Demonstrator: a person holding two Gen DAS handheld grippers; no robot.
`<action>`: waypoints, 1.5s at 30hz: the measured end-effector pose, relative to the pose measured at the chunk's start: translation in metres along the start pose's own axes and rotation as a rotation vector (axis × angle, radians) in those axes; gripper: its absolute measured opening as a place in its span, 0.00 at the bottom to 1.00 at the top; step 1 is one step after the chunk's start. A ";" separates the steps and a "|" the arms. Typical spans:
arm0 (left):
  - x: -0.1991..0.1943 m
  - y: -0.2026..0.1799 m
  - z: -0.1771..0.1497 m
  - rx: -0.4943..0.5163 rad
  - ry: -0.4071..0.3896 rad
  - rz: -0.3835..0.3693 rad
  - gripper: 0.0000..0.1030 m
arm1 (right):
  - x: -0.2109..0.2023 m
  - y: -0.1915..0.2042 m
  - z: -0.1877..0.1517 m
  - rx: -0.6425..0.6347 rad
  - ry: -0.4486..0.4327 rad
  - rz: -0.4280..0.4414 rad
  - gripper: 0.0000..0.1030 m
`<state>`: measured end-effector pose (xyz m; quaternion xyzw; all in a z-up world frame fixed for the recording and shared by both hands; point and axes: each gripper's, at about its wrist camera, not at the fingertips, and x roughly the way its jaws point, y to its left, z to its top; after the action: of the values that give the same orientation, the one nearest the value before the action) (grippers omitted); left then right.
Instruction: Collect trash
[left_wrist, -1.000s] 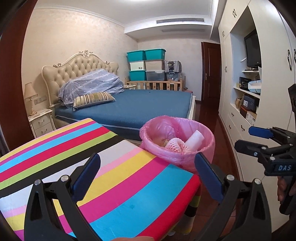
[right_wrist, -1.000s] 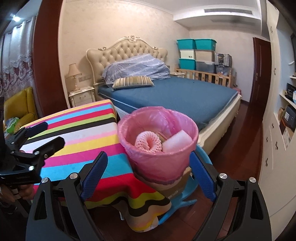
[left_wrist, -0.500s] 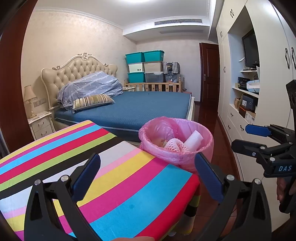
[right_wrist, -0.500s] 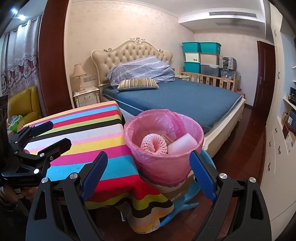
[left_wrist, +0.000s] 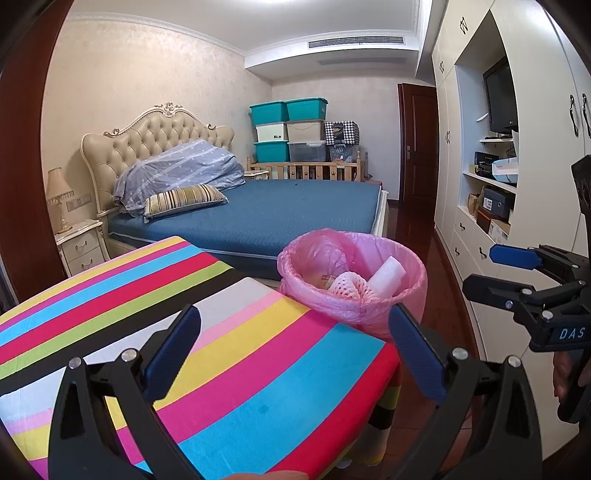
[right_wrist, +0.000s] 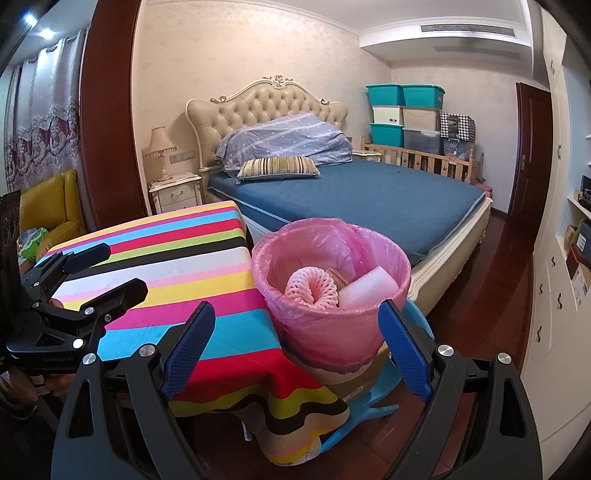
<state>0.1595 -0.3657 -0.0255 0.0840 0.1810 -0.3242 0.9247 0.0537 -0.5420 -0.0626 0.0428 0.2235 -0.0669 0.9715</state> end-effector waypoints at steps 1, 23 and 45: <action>0.000 0.000 0.000 0.001 0.000 0.000 0.96 | 0.001 -0.001 0.000 -0.001 0.001 0.001 0.82; 0.001 0.004 -0.004 -0.008 0.005 0.003 0.96 | 0.005 -0.003 -0.001 -0.002 0.007 0.010 0.82; -0.001 0.001 -0.005 0.013 0.001 -0.008 0.96 | 0.005 -0.005 0.000 -0.001 0.007 0.011 0.82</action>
<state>0.1579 -0.3633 -0.0303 0.0893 0.1795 -0.3292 0.9227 0.0576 -0.5474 -0.0651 0.0437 0.2269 -0.0614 0.9710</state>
